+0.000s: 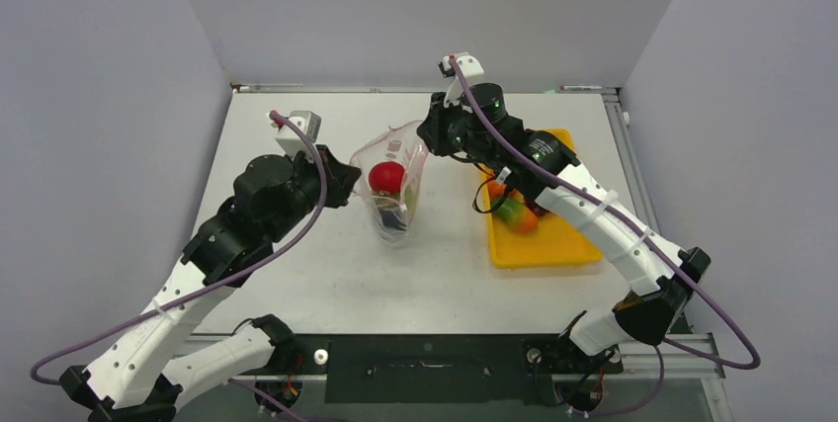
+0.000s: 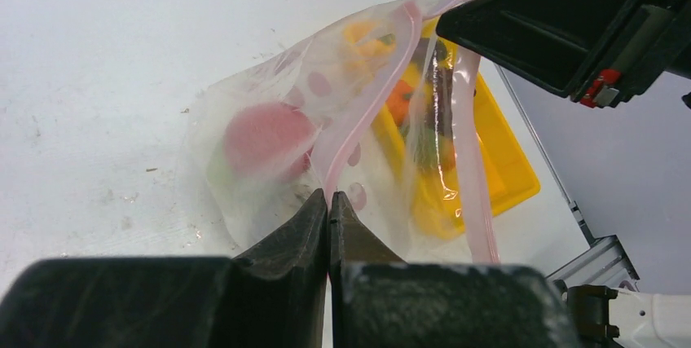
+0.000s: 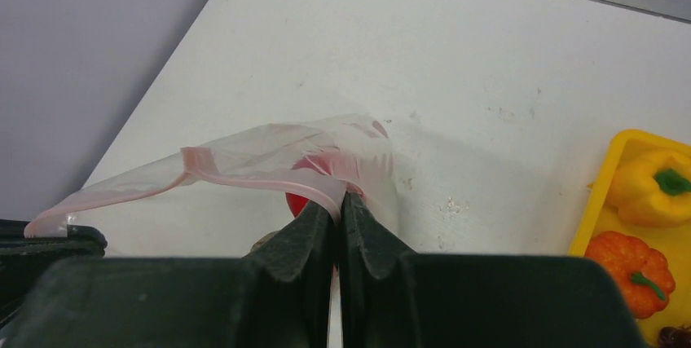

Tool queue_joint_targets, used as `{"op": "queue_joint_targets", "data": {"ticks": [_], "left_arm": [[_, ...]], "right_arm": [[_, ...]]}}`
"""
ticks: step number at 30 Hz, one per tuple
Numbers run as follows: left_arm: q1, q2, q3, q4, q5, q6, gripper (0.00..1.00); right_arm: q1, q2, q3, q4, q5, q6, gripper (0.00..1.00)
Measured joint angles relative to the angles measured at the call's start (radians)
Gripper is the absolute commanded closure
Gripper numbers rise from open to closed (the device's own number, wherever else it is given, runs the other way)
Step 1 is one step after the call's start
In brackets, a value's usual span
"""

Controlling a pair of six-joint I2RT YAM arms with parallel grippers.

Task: Place the food in the zip-top bag and seal the zipper
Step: Adjust the zipper food storage bag at the center of the board.

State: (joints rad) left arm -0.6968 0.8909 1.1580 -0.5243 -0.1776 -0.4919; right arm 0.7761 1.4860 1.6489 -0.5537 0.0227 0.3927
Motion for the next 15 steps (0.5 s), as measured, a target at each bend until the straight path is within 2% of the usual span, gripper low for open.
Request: {"op": "queue_joint_targets", "data": {"ticks": [4,8,11,15], "left_arm": [[0.000,-0.009,-0.040,0.024,-0.014,-0.003,1.00],[0.000,0.013,-0.195,0.084,-0.024,-0.031,1.00],[0.004,0.084,-0.279,0.101,-0.018,-0.052,1.00],[0.005,0.122,-0.293,0.091,-0.009,-0.055,1.00]], "right_arm": [[0.006,-0.011,-0.023,0.031,0.000,0.002,0.95],[0.006,0.007,-0.133,0.054,0.000,0.011,0.95],[0.004,0.045,-0.199,0.059,0.000,0.015,0.95],[0.003,0.076,-0.216,0.043,0.004,0.015,0.95]]}}
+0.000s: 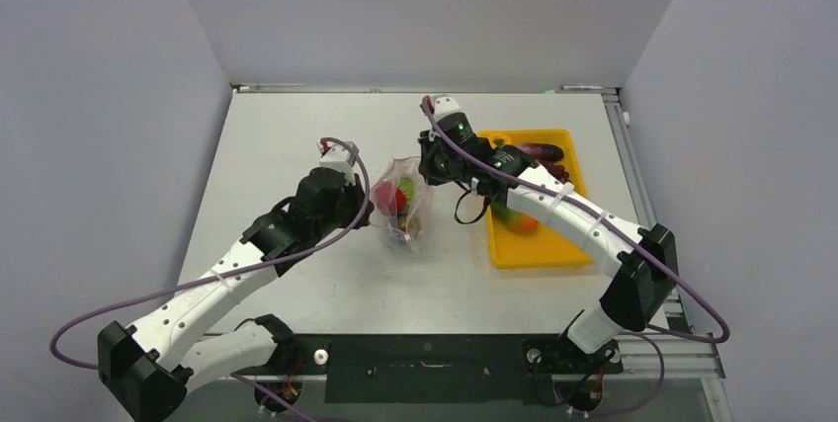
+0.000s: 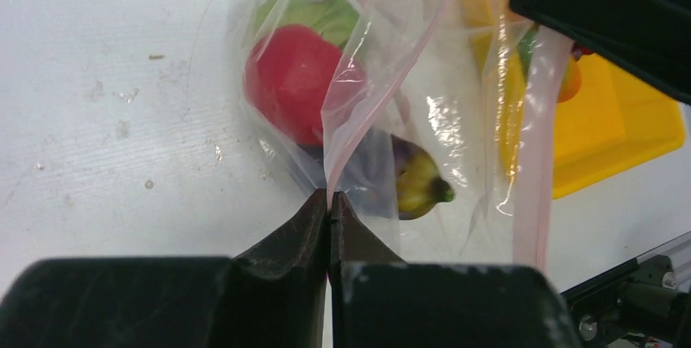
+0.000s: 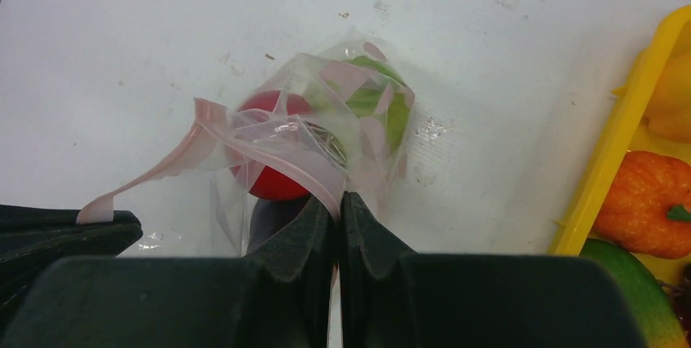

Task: Place the food in the zip-top bag and seal the zipper
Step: Adjust the zipper food storage bag at the center of the board.

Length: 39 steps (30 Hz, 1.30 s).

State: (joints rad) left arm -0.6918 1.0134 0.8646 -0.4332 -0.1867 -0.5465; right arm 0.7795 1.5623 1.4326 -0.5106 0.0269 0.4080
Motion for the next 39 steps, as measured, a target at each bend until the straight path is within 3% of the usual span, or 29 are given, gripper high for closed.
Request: {"op": "queue_joint_targets", "data": {"ticks": [10,16,25,39], "left_arm": [[0.000,-0.088,0.260,-0.023,-0.009,0.039,1.00],[0.000,-0.097,0.217,0.000,-0.032,0.044,1.00],[0.013,0.016,0.107,-0.011,-0.040,0.031,1.00],[0.022,-0.019,0.355,-0.129,-0.071,0.137,1.00]], "right_arm": [[0.007,-0.027,0.219,-0.029,0.039,-0.013,0.95],[0.009,-0.053,0.181,-0.003,0.048,-0.015,0.95],[-0.015,-0.002,0.056,-0.004,0.032,-0.004,0.95],[-0.012,-0.013,0.169,-0.013,0.033,-0.007,0.95]]}}
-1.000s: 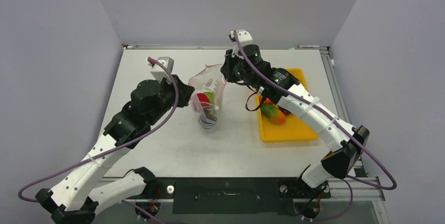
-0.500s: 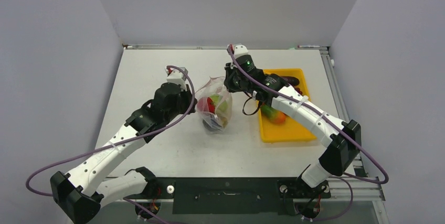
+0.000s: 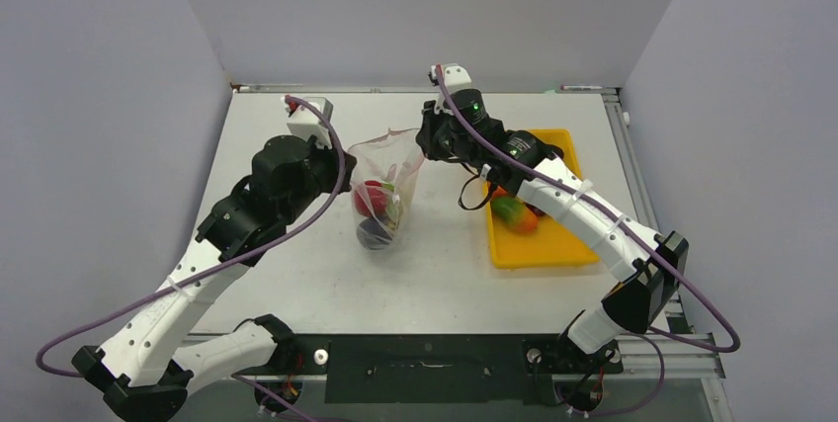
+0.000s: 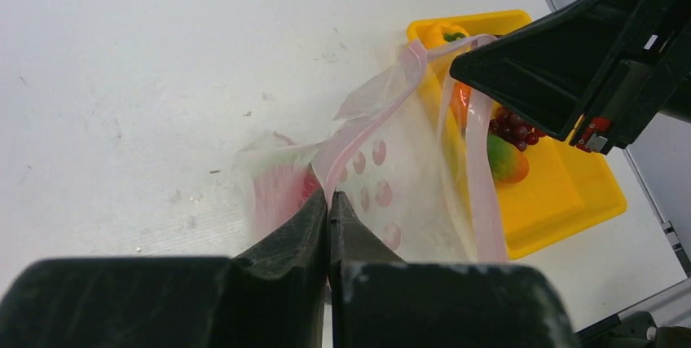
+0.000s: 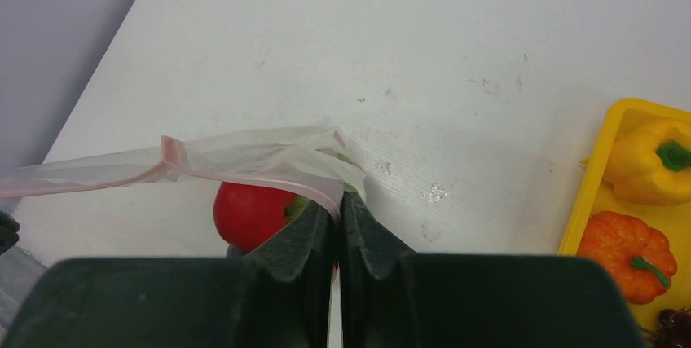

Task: Place the food in the zip-top bag and seal the zipper
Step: Adjust the zipper food storage bag at the center of the board.

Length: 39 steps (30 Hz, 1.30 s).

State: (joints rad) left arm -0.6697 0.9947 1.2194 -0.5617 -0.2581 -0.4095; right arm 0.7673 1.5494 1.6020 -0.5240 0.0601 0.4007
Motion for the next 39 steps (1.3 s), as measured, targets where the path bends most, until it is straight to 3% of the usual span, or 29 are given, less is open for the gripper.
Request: {"op": "queue_joint_targets", "data": {"ticks": [16,23,25,29,39], "left_arm": [[0.006,0.001,0.024,-0.066,-0.044,0.108,1.00],[0.009,-0.011,-0.036,-0.047,-0.040,0.126,1.00],[0.010,-0.020,-0.050,-0.036,-0.037,0.129,1.00],[0.011,-0.028,-0.064,-0.023,-0.031,0.133,1.00],[0.026,-0.036,-0.085,-0.012,-0.014,0.135,1.00]], "right_arm": [[0.006,0.037,-0.043,0.089,-0.055,0.002,0.94],[0.006,0.037,-0.102,0.094,-0.075,0.000,0.78],[0.006,0.032,-0.106,0.097,-0.076,0.000,0.62],[0.006,0.002,-0.114,0.098,-0.076,0.001,0.41],[-0.006,-0.168,-0.114,0.096,0.020,-0.012,0.27]]}}
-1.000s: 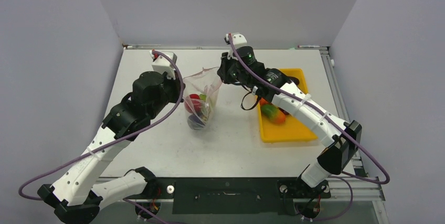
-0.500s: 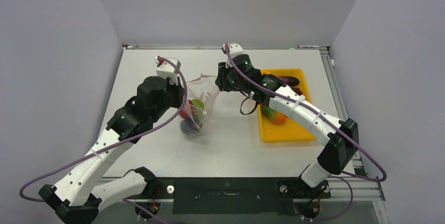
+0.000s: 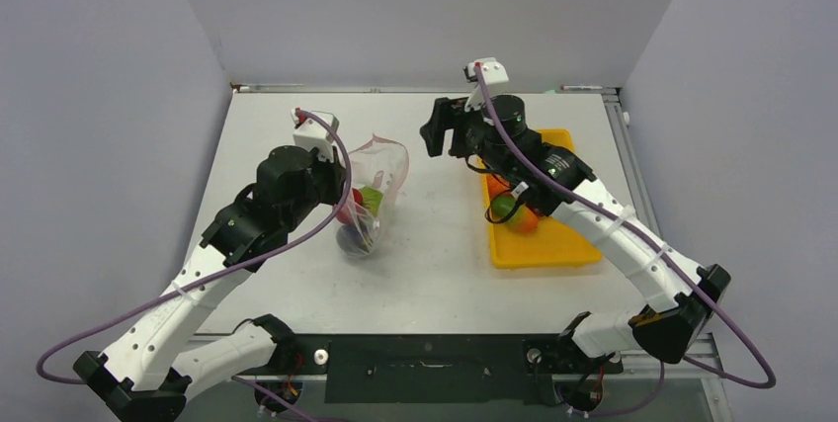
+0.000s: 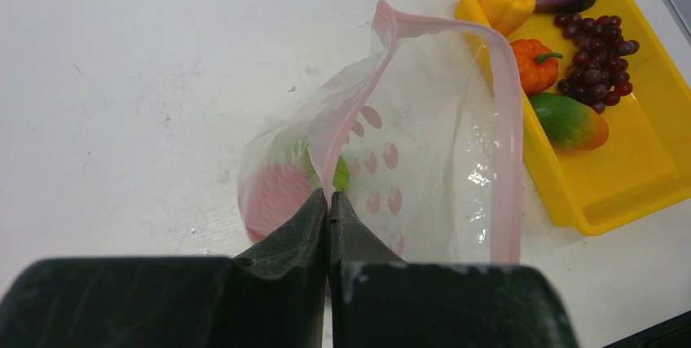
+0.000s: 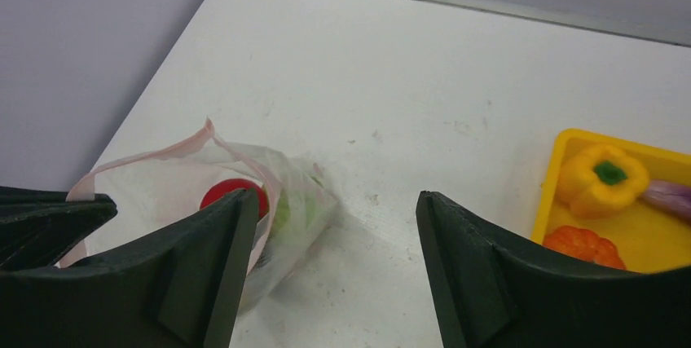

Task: Place the food in the zip-top bag and seal the zipper
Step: Adjust the zipper food storage bag at the center of the board, then pick up the fake vegetable from the bin.

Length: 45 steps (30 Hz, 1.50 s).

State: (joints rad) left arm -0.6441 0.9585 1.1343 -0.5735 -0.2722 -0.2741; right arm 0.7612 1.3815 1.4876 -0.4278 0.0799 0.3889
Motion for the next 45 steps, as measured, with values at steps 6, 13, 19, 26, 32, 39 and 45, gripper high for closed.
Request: {"op": "queue_joint_targets", "data": {"ticks": [6,13,19,26,32,39,45], "left_arm": [[0.009,-0.008,-0.008,0.002,0.013,0.003,1.00],[0.014,-0.021,-0.018,0.003,0.016,0.006,1.00],[0.018,-0.024,-0.019,0.006,0.016,0.006,1.00],[0.018,-0.026,-0.025,0.011,0.016,0.006,1.00],[0.019,-0.029,-0.031,0.014,0.016,0.007,1.00],[0.020,-0.029,-0.031,0.018,0.016,0.007,1.00],[0.020,-0.029,-0.031,0.018,0.016,0.008,1.00]], "right_arm": [[-0.069,-0.078,-0.037,-0.014,0.087,-0.011,0.21],[-0.132,-0.092,-0.136,-0.076,0.195,-0.012,0.14],[-0.194,-0.092,-0.230,-0.090,0.227,-0.011,0.13],[-0.340,-0.053,-0.329,-0.073,0.156,0.021,0.10],[-0.403,0.003,-0.396,-0.016,0.085,0.069,0.05],[-0.435,0.087,-0.431,0.057,0.039,0.111,0.02],[-0.446,0.161,-0.431,0.098,0.039,0.125,0.02]]}}
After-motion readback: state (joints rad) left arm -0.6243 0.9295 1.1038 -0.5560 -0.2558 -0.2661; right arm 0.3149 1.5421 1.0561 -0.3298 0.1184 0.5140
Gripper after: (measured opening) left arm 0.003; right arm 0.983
